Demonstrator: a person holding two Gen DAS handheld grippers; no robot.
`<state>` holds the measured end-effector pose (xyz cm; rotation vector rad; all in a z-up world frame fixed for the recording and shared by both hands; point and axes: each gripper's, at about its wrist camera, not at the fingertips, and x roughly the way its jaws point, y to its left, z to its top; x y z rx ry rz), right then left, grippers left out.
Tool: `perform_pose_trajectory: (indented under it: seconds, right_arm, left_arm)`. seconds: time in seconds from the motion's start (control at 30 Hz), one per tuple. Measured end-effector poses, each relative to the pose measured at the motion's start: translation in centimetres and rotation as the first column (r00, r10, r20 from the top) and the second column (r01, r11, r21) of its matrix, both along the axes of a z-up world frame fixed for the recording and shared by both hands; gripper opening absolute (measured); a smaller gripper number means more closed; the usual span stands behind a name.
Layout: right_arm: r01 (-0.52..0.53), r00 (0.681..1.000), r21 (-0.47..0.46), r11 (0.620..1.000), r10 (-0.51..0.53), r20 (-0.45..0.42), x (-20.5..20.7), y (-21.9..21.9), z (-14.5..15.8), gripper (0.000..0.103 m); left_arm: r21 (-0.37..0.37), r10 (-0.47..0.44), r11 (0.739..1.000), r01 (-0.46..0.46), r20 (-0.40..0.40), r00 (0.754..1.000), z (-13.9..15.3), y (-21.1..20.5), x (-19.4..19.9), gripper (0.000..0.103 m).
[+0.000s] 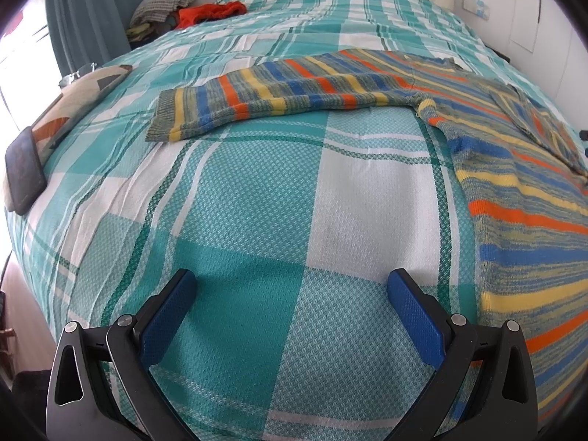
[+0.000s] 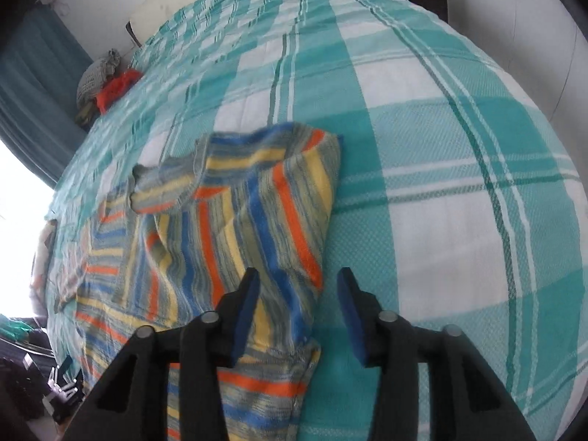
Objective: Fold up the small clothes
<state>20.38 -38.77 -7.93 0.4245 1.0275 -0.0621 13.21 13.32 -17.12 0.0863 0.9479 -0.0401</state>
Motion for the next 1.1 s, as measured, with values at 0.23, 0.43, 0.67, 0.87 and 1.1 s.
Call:
perform_pose_trajectory:
  seconds: [0.23,0.43,0.67,0.87,1.1]
  right_arm:
    - [0.05,0.994,0.032,0.998,-0.047,-0.102,7.2,-1.7,-2.6,0.007]
    - [0.074,0.994,-0.164,0.984,-0.087,-0.073,7.5,-1.9,-2.7,0.008]
    - [-0.013,0.999,-0.225,0.974,0.022,0.036,3.6,1.6,1.7,0.048]
    - [-0.181,0.979,-0.171,0.969,0.193,0.058,-5.1,7.9,1.5,0.061]
    - [0.017,0.996,-0.298,0.955,0.009,0.085,-16.1,7.0,-0.3,0.066]
  left_arm:
    - [0.002,0.002,1.0,-0.002,0.0,1.0,0.0,-0.1,0.1,0.103]
    - [0.009,-0.002,1.0,0.002,0.0,1.0,-0.1,-0.2,0.3,0.103]
    - [0.008,0.009,1.0,-0.009,0.007,1.0,-0.1,-0.3,0.3,0.103]
    - [0.003,0.016,1.0,-0.016,0.008,1.0,-0.1,-0.3,0.2,0.103]
    - [0.001,0.015,1.0,-0.015,0.009,1.0,-0.1,-0.1,0.0,0.103]
